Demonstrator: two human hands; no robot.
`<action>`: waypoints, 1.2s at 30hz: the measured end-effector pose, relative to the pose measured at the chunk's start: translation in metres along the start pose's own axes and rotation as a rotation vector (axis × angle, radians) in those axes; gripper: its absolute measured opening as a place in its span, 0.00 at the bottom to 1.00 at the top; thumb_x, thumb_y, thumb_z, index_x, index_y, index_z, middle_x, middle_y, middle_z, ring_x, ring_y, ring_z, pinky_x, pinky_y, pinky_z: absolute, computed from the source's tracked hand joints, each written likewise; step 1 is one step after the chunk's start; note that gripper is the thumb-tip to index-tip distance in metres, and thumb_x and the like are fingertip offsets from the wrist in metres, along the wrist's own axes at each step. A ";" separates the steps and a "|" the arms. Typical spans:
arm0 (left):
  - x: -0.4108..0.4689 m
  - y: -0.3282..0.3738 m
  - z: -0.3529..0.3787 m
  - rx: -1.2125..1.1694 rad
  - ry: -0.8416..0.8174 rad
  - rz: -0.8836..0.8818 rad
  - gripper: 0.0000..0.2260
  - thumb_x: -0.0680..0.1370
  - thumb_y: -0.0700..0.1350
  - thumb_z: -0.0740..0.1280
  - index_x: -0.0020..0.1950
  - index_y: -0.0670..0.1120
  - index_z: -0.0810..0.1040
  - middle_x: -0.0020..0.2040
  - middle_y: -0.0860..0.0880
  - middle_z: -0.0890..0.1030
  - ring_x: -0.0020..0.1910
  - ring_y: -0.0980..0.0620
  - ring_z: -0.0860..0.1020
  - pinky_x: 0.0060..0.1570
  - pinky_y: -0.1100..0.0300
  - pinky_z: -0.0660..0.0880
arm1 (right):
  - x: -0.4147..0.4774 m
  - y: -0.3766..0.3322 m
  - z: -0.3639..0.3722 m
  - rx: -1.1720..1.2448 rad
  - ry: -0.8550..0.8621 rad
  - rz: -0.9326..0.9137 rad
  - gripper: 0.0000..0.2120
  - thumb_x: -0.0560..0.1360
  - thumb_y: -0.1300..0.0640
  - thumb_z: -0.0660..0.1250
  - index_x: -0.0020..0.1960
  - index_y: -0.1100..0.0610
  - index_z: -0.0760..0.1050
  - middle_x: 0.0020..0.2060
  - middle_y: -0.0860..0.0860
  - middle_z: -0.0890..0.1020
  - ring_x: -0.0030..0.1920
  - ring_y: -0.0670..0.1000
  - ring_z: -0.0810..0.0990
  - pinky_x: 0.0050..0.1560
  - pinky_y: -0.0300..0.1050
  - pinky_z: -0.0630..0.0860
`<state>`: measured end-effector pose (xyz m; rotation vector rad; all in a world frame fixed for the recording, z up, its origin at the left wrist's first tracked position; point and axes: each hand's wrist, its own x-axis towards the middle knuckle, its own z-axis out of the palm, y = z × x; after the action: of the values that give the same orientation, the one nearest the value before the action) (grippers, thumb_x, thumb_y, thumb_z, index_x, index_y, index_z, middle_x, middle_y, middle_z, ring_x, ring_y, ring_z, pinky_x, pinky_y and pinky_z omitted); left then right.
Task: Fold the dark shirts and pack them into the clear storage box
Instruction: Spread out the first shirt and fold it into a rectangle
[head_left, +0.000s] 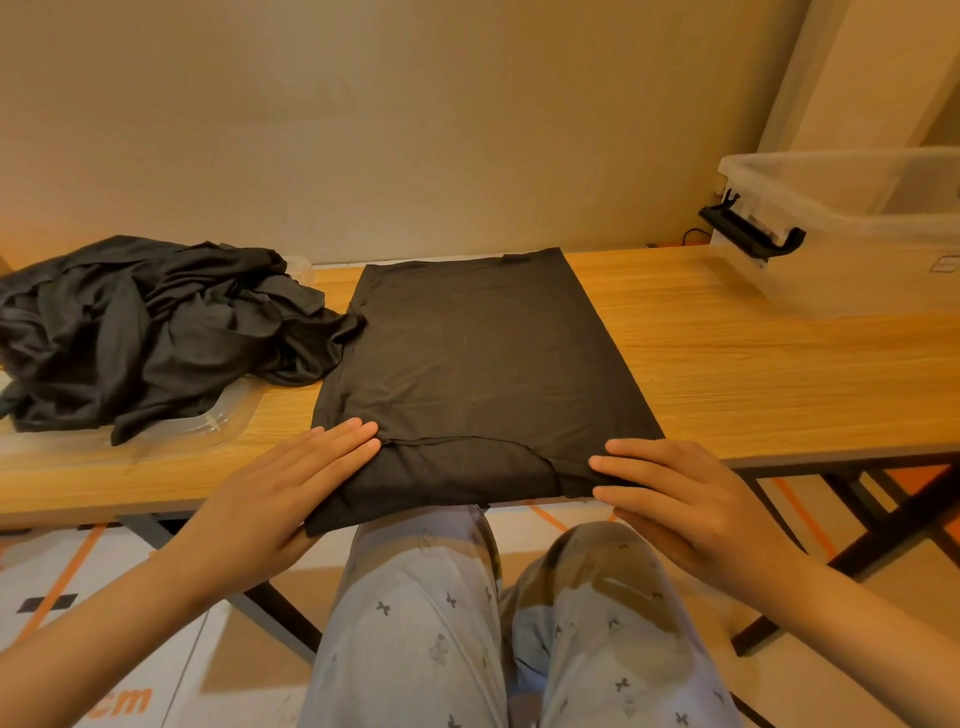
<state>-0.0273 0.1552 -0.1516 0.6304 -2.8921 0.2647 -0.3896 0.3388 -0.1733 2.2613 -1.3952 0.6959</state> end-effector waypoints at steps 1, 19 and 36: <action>0.000 0.000 0.000 0.004 0.003 0.003 0.25 0.79 0.47 0.51 0.76 0.45 0.63 0.76 0.48 0.63 0.76 0.51 0.60 0.73 0.56 0.56 | 0.000 0.000 0.000 -0.012 0.002 0.008 0.12 0.77 0.54 0.65 0.59 0.55 0.80 0.63 0.51 0.78 0.67 0.51 0.72 0.62 0.45 0.69; -0.002 0.004 -0.005 0.016 -0.001 -0.002 0.24 0.80 0.48 0.51 0.75 0.42 0.65 0.75 0.45 0.65 0.75 0.49 0.60 0.74 0.57 0.53 | 0.014 -0.009 0.004 -0.067 0.083 -0.062 0.05 0.76 0.56 0.65 0.51 0.54 0.75 0.58 0.55 0.81 0.65 0.54 0.73 0.63 0.48 0.68; 0.007 -0.029 -0.010 0.007 -0.078 0.025 0.32 0.80 0.61 0.52 0.80 0.48 0.51 0.80 0.52 0.53 0.78 0.54 0.53 0.74 0.61 0.50 | 0.003 0.061 -0.023 -0.226 -0.431 0.006 0.44 0.69 0.48 0.71 0.79 0.49 0.51 0.77 0.50 0.58 0.77 0.50 0.52 0.76 0.47 0.46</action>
<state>-0.0195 0.1284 -0.1365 0.6200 -2.9770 0.2598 -0.4482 0.3237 -0.1485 2.3053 -1.5744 0.0391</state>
